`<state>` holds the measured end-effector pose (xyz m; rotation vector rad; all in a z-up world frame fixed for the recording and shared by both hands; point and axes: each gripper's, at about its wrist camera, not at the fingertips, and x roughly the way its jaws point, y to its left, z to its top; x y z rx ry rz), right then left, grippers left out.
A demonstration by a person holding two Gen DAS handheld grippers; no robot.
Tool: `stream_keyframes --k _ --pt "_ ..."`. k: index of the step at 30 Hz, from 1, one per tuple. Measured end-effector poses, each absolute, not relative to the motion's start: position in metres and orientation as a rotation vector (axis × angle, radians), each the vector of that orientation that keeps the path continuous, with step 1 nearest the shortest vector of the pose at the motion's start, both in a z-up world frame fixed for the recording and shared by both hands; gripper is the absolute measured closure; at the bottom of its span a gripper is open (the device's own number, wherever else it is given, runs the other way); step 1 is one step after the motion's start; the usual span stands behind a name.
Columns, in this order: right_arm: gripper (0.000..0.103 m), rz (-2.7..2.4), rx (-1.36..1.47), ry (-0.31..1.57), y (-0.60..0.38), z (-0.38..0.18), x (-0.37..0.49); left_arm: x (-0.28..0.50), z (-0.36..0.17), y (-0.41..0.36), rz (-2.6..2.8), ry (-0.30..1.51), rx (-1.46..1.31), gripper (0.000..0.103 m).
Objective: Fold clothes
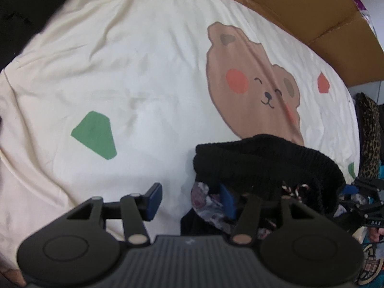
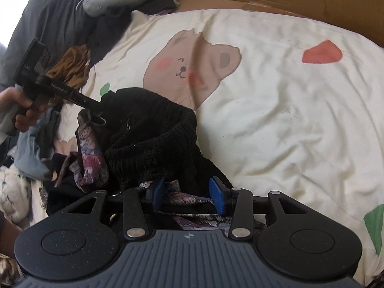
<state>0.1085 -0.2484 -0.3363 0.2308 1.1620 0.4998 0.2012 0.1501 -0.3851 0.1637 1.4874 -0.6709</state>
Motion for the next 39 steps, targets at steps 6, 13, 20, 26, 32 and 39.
stream_keyframes --k 6,13,20,26,32,39 --pt "0.055 0.503 0.139 1.111 -0.241 -0.322 0.107 0.2 -0.384 0.152 -0.67 1.489 0.165 0.047" --pt "0.061 0.573 0.059 1.053 -0.233 -0.31 0.097 0.201 -0.387 0.152 -0.664 1.479 0.18 0.044" --pt "0.079 0.689 -0.025 1.024 -0.217 -0.305 0.09 0.202 -0.388 0.154 -0.659 1.48 0.181 0.042" --pt "0.081 0.743 -0.043 1.096 -0.205 -0.314 0.093 0.201 -0.39 0.152 -0.661 1.482 0.188 0.042" --pt "0.086 0.819 -0.139 1.065 -0.193 -0.306 0.092 0.202 -0.392 0.155 -0.669 1.48 0.187 0.041" --pt "0.092 0.815 -0.107 1.114 -0.193 -0.313 0.094 0.205 -0.395 0.157 -0.678 1.484 0.188 0.04"
